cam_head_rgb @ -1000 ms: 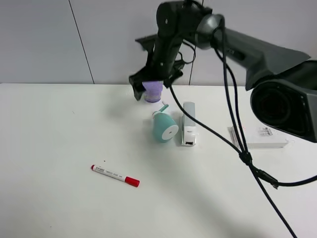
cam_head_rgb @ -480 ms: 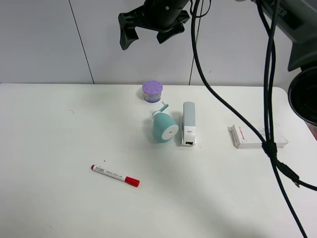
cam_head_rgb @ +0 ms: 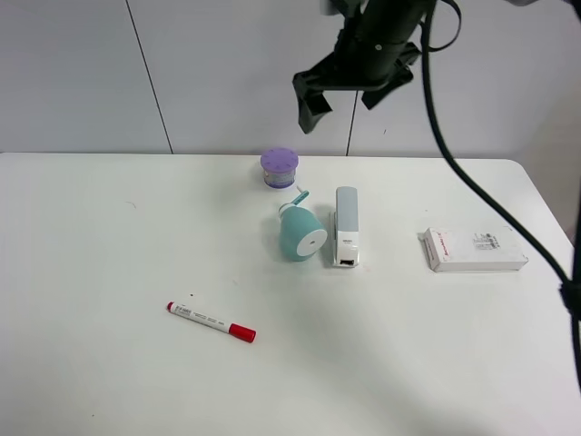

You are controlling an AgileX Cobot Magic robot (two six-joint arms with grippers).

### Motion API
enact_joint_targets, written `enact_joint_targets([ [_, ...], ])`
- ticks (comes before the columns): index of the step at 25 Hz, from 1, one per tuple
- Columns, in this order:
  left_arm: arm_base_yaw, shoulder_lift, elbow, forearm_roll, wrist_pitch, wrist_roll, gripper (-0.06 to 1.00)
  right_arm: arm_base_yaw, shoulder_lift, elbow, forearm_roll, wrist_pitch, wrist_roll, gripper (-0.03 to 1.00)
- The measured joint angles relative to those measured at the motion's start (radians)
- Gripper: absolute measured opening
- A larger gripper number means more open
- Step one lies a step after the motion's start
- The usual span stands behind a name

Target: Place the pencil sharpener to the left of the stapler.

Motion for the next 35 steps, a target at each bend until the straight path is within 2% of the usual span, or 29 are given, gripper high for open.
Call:
enact_joint_targets([
  [4,0.000,0.000,0.000,0.000,0.000,0.000,0.99,-0.066,-0.157,0.192,-0.004,0.001,0.052,0.99],
  [7,0.000,0.000,0.000,0.000,0.000,0.000,0.99,-0.147,-0.273,0.295,-0.038,0.002,0.069,0.99],
  [21,0.000,0.000,0.000,0.000,0.000,0.000,0.99,-0.585,-0.782,0.573,-0.158,0.003,0.062,0.99],
  [25,0.000,0.000,0.000,0.000,0.000,0.000,0.99,-0.644,-0.927,0.616,-0.159,0.005,0.062,0.99],
  [31,0.000,0.000,0.000,0.000,0.000,0.000,0.99,-0.649,-1.111,0.661,-0.123,0.003,0.062,0.99],
  [35,0.000,0.000,0.000,0.000,0.000,0.000,0.99,-0.649,-1.247,0.769,-0.092,0.003,0.049,0.99],
])
